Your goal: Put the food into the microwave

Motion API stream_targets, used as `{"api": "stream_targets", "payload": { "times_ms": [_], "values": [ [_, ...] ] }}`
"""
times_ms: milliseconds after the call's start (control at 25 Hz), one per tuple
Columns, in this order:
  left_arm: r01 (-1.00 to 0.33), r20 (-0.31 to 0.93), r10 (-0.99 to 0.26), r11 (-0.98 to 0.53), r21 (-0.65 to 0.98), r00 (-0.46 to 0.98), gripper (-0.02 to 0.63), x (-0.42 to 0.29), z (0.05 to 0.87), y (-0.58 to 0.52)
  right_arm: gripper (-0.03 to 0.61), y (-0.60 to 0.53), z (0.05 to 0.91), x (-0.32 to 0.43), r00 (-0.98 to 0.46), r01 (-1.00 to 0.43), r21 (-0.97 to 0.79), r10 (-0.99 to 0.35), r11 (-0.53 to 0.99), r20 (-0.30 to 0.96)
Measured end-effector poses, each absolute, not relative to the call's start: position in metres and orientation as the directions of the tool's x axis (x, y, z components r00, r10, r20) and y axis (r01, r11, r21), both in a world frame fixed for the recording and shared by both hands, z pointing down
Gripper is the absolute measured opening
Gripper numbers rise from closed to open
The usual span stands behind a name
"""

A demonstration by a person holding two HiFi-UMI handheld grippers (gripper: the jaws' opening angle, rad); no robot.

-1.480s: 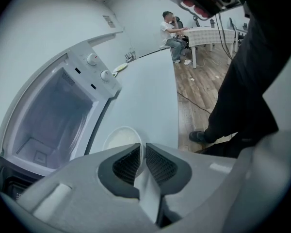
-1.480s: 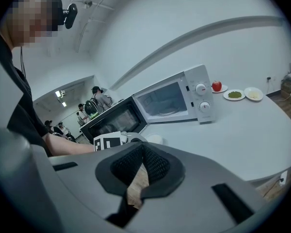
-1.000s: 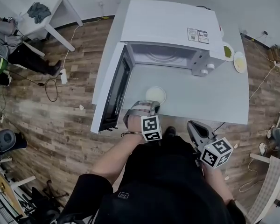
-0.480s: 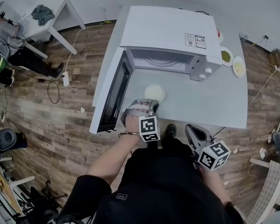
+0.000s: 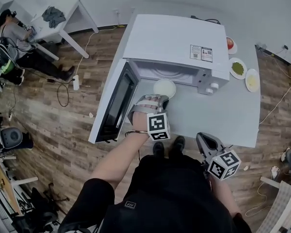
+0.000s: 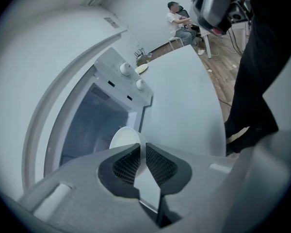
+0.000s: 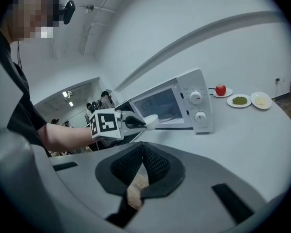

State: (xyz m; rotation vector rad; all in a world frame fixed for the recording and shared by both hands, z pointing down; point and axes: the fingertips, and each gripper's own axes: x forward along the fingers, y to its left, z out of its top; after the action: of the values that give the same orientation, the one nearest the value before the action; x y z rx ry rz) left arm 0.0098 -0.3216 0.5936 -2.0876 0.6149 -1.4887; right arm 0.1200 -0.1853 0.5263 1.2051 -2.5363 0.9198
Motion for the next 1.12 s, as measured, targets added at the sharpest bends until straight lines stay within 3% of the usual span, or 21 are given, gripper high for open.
{"api": "stream_targets", "payload": {
  "times_ms": [1120],
  "values": [
    [-0.092,0.698,-0.65,-0.748,-0.657,0.301,0.038,0.033,0.61,-0.444,0.014,-0.258,0.564,0.09,-0.744,-0.668,-0.491,-0.494,0.559,0.45]
  ]
}}
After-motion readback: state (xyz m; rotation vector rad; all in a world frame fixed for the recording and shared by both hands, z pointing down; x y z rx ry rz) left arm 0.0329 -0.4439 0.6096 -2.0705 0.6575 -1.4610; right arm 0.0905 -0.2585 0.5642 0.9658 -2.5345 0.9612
